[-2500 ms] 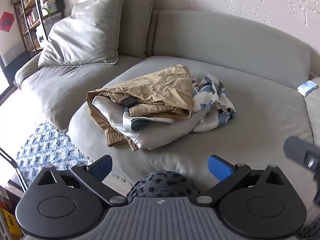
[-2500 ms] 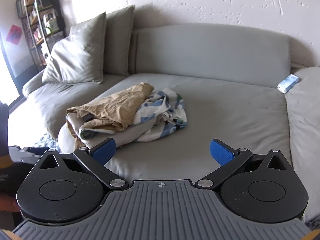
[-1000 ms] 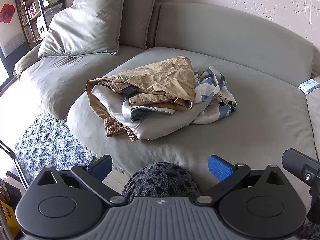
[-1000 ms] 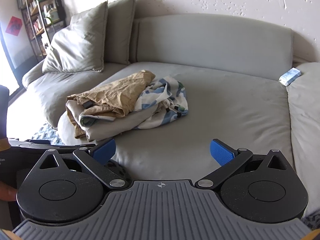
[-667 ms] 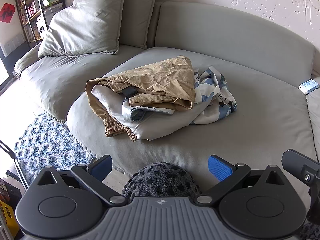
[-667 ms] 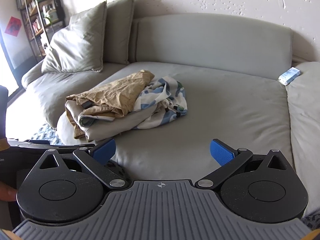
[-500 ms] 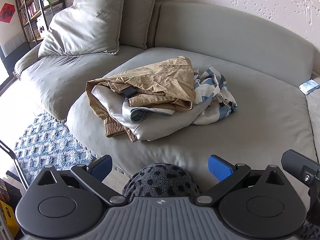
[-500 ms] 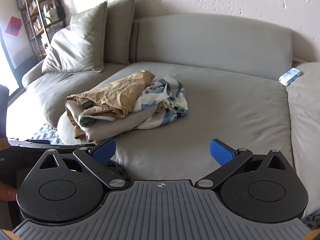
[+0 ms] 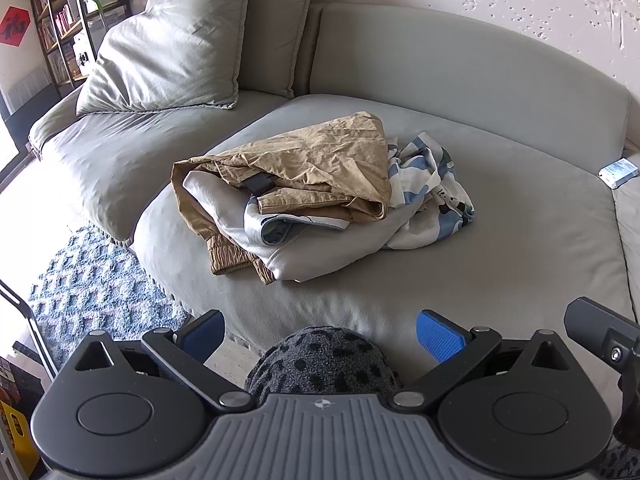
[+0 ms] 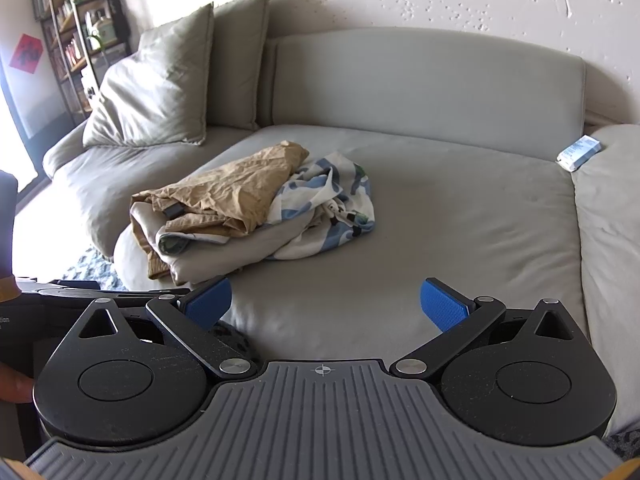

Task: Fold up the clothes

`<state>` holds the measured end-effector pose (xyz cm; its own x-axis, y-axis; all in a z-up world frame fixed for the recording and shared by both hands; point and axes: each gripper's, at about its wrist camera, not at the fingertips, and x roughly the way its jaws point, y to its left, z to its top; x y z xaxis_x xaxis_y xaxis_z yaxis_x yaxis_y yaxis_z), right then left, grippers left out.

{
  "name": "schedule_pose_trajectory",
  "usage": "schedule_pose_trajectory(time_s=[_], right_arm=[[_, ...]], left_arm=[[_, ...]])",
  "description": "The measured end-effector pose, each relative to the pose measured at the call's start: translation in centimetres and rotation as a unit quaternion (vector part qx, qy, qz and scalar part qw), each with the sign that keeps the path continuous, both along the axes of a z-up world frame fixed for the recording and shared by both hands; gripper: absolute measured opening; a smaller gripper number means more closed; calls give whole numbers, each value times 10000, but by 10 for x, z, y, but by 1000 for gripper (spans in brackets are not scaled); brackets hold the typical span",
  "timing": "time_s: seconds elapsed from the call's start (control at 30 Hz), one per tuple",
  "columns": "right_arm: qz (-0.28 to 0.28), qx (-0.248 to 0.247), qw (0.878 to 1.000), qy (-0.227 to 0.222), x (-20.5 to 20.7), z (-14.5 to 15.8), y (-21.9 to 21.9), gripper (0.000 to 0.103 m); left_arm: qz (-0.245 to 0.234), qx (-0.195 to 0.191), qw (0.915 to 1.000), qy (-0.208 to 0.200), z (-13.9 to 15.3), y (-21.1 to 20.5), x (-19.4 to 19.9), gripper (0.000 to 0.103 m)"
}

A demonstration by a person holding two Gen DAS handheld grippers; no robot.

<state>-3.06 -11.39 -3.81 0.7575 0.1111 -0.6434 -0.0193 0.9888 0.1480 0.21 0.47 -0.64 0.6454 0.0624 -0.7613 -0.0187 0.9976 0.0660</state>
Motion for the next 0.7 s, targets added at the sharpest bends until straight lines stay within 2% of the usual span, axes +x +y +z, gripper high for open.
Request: schedule_pose_trajectory(time_s=[0.23,0.57,0.7], right_arm=[[-35,92,9999,-47,4,1,0,103],[82,-45,10000,-32,8,-1,10,103],[56,135,9997,-196,15,1,8,103]], left_arm=[[105,4,9999,-3,-1,6,1,102],[193,-51,9998,5,-3,14,4,102],[306,-204,9992,-169,-2,26,7,102]])
